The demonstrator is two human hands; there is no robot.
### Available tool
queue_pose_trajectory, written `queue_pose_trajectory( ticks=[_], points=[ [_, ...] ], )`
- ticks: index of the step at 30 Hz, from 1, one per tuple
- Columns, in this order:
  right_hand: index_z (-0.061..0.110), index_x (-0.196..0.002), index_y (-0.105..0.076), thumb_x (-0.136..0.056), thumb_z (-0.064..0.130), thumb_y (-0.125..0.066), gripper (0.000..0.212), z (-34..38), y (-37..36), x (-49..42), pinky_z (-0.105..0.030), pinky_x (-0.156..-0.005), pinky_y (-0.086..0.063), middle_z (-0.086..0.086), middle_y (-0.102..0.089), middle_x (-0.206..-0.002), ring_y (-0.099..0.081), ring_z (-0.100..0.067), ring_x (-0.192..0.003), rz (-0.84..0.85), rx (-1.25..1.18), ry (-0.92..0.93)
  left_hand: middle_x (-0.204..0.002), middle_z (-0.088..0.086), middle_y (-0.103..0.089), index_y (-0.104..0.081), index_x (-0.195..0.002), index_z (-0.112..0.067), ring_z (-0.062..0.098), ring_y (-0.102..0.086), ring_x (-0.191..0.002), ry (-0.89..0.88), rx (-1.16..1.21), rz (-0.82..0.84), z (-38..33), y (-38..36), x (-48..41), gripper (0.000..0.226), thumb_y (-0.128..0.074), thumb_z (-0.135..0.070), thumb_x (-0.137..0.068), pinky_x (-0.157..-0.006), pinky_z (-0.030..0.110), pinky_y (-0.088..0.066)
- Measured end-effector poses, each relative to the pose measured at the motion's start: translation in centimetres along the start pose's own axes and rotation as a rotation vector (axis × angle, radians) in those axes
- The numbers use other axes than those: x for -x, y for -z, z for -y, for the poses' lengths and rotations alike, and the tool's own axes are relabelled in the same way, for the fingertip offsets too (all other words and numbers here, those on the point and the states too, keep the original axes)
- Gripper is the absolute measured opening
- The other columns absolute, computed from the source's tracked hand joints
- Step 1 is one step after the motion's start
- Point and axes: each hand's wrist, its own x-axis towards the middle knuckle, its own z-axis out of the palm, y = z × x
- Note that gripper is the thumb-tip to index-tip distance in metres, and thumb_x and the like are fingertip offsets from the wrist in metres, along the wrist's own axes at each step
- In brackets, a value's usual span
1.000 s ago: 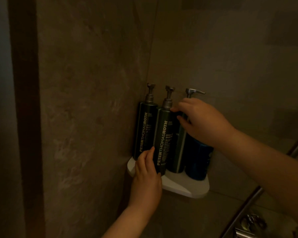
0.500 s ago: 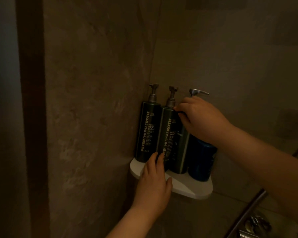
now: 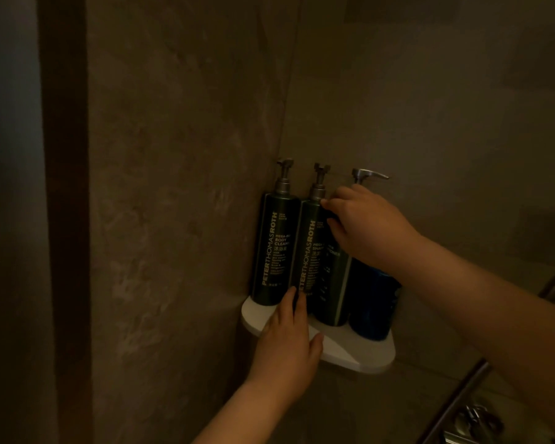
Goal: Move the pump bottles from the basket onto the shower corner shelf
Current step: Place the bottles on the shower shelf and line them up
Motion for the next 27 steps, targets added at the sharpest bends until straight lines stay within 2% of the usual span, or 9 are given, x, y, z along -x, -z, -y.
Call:
queue_pose_trajectory(
  ticks=[14, 17, 21, 24, 27],
  points=[
    [0.011, -0.134, -0.047, -0.095, 0.020, -0.044, 0.041, -0.3, -0.5, 0.2, -0.037, -0.083, -0.047, -0.007, -0.053, -0.121, -0.047, -0.026, -0.111, 0.014, 0.062, 0.018, -0.156, -0.003, 0.009, -0.002, -0.150, -0.021, 0.018, -0.015, -0.141, 0.025, -0.018, 0.022, 0.0, 0.0, 0.0, 0.067, -0.035, -0.045, -0.097, -0.114, 0.030, -0.019],
    [0.009, -0.135, -0.047, -0.092, 0.015, -0.047, 0.043, -0.4, -0.2, 0.7, -0.039, -0.080, -0.049, -0.009, -0.054, -0.121, -0.050, -0.028, -0.107, -0.070, 0.038, 0.028, -0.156, -0.004, 0.009, -0.003, -0.150, -0.022, 0.018, -0.015, -0.140, 0.026, -0.010, 0.024, 0.1, 0.0, 0.1, 0.065, -0.034, -0.045, -0.097, -0.113, 0.029, -0.017],
    [0.005, -0.121, -0.058, -0.085, 0.005, -0.054, 0.037, -2.1, 1.2, 0.8, -0.041, -0.077, -0.048, -0.016, -0.058, -0.114, -0.054, -0.036, -0.103, -0.315, -0.031, -0.016, -0.156, -0.005, 0.006, -0.006, -0.150, -0.023, 0.018, -0.016, -0.140, 0.017, -0.001, 0.017, 0.0, 0.1, 0.3, 0.063, -0.033, -0.046, -0.097, -0.114, 0.030, -0.018],
    [0.007, -0.124, -0.057, -0.087, 0.009, -0.054, 0.038, -4.2, 1.8, 0.3, -0.042, -0.086, -0.044, -0.016, -0.057, -0.121, -0.050, -0.036, -0.112, -0.349, -0.038, -0.112, -0.156, -0.005, 0.004, -0.008, -0.150, -0.024, 0.018, -0.017, -0.139, 0.024, 0.005, 0.011, -0.2, 0.0, 0.3, 0.062, -0.034, -0.045, -0.097, -0.113, 0.031, -0.018],
    [0.013, -0.135, -0.048, -0.091, 0.015, -0.050, 0.044, -5.5, 1.4, -0.2, -0.042, -0.095, -0.040, -0.013, -0.052, -0.132, -0.045, -0.034, -0.120, -0.243, -0.055, -0.160, -0.157, -0.004, 0.002, -0.010, -0.149, -0.024, 0.019, -0.017, -0.139, 0.040, 0.002, 0.010, -0.1, -0.2, 0.4, 0.060, -0.033, -0.045, -0.097, -0.114, 0.032, -0.018]
  ],
)
